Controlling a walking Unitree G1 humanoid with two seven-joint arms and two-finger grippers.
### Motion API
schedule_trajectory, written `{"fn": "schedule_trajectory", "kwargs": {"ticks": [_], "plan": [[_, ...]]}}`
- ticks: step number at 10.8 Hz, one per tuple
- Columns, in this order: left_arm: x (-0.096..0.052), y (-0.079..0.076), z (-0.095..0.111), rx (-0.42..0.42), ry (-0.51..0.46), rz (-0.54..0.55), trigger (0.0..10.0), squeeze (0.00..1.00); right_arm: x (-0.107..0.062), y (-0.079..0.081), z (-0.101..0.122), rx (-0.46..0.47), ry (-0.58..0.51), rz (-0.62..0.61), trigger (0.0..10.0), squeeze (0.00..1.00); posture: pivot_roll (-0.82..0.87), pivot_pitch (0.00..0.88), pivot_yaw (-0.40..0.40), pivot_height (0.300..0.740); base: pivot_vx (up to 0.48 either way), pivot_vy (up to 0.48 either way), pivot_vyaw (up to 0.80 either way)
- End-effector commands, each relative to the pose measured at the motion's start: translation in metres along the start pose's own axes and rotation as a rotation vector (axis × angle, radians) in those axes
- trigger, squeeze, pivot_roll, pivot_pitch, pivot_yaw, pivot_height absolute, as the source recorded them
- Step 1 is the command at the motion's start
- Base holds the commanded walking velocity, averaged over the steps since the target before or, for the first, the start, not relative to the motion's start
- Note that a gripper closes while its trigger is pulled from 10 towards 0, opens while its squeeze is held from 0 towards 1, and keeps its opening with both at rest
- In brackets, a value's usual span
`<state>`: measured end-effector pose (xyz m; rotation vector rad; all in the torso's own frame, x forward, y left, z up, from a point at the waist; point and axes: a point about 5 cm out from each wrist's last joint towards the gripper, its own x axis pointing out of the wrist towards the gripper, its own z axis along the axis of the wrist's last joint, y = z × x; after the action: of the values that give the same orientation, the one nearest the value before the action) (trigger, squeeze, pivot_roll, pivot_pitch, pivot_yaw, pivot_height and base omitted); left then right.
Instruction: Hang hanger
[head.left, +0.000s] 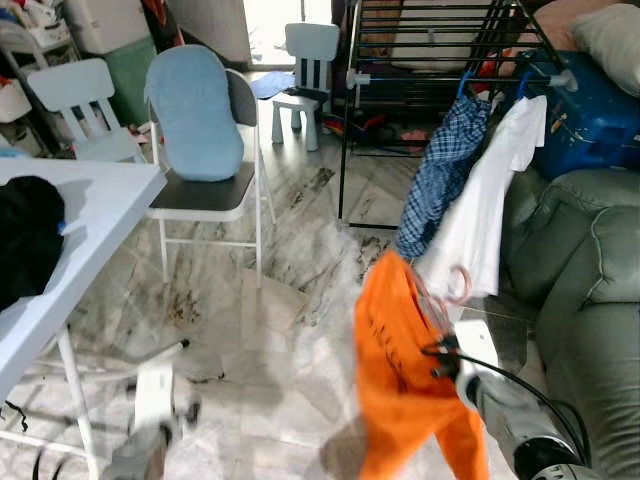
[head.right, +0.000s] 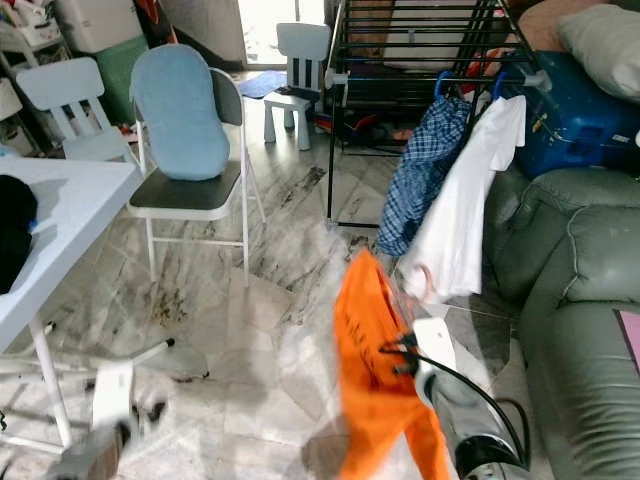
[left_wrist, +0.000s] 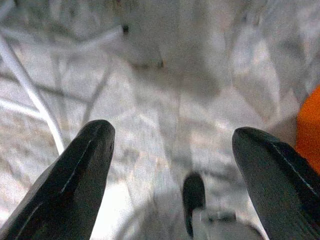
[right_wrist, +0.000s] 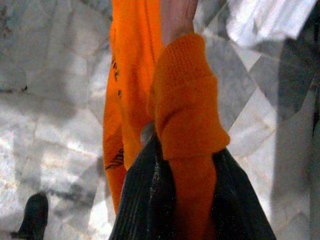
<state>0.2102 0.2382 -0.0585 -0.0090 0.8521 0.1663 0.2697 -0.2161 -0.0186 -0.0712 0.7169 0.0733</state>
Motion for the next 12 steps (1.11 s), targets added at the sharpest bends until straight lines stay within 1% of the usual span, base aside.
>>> {"fn": "schedule_trajectory", "kwargs": {"ticks": [1, 2, 3, 4, 6, 7, 8, 9, 11, 12], "plan": [[-0.002, 0.008, -0.006, -0.01, 0.035, 0.012, 10.0, 0.0, 0.002, 0.0, 0.008, 0.046, -0.027, 0.013, 10.0, 0.0, -0.11, 0.0, 0.008, 0.74, 0.0, 0.0, 0.0], [-0.003, 0.008, -0.019, -0.017, 0.083, 0.014, 10.0, 0.0, 0.002, -0.001, 0.0, 0.094, 0.009, 0.019, 10.0, 0.0, -0.11, 0.0, 0.008, 0.74, 0.0, 0.0, 0.0], [-0.004, 0.009, -0.022, -0.029, 0.096, 0.029, 10.0, 0.0, 0.001, -0.002, -0.004, 0.092, 0.03, 0.007, 10.0, 0.0, -0.11, 0.0, 0.009, 0.74, 0.0, 0.0, 0.0], [-0.005, 0.008, -0.029, -0.019, 0.121, 0.03, 10.0, 0.0, -0.002, -0.004, -0.021, 0.101, 0.083, -0.017, 10.0, 0.0, -0.11, 0.0, 0.016, 0.74, 0.0, 0.0, 0.0], [-0.006, 0.008, -0.033, 0.006, 0.143, 0.032, 10.0, 0.0, -0.005, -0.007, -0.036, 0.157, 0.121, -0.038, 10.0, 0.0, -0.12, 0.0, 0.028, 0.74, 0.0, 0.0, 0.0], [-0.007, 0.009, -0.036, 0.026, 0.159, 0.035, 10.0, 0.0, -0.008, -0.012, -0.043, 0.146, 0.142, -0.079, 10.0, 0.0, -0.12, 0.0, 0.035, 0.74, 0.0, 0.0, 0.0], [-0.007, 0.009, -0.036, 0.027, 0.157, 0.032, 10.0, 0.0, -0.009, -0.012, -0.044, 0.151, 0.141, -0.084, 10.0, 0.0, -0.12, 0.0, 0.037, 0.74, 0.0, 0.0, 0.0], [-0.007, 0.009, -0.038, 0.027, 0.16, 0.033, 10.0, 0.0, -0.008, -0.011, -0.044, 0.187, 0.123, -0.089, 10.0, 0.0, -0.12, 0.0, 0.036, 0.74, 0.0, 0.0, 0.0], [-0.008, 0.007, -0.04, 0.023, 0.166, 0.028, 10.0, 0.0, -0.009, -0.013, -0.044, 0.183, 0.122, -0.096, 10.0, 0.0, -0.12, 0.0, 0.034, 0.74, 0.0, 0.0, 0.0], [-0.008, 0.002, -0.042, 0.026, 0.174, 0.025, 10.0, 0.0, -0.01, -0.016, -0.046, 0.172, 0.131, -0.122, 10.0, 0.0, -0.13, 0.0, 0.033, 0.74, 0.0, 0.0, 0.0]]}}
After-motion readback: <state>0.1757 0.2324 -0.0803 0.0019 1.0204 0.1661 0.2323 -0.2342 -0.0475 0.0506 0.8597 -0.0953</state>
